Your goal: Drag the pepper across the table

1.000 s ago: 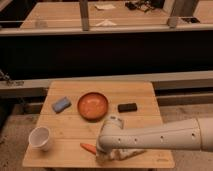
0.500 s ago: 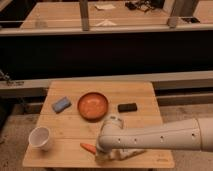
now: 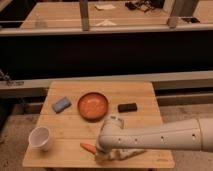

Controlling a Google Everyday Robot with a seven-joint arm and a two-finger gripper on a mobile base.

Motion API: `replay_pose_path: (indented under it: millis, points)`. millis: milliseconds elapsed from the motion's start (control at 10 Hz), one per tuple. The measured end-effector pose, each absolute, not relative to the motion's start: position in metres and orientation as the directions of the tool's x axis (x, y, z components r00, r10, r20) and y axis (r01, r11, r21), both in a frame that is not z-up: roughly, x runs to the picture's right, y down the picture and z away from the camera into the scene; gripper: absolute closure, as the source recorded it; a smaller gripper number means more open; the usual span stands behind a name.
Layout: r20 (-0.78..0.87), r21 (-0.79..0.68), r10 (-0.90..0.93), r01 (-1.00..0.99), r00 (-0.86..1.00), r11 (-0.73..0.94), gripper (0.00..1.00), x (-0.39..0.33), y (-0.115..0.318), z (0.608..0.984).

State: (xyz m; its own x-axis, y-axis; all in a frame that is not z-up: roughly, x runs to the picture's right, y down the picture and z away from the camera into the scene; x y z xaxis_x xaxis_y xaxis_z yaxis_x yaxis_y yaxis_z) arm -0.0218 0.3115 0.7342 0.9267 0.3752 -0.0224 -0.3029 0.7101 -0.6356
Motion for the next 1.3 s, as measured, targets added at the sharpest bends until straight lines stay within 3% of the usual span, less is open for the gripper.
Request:
replay_pose_path:
  millis: [1300]
  points:
    - [-0.048, -0.626, 0.433, -0.365, 0.900, 0.689, 0.49, -0.0205, 0.3028, 0.7314]
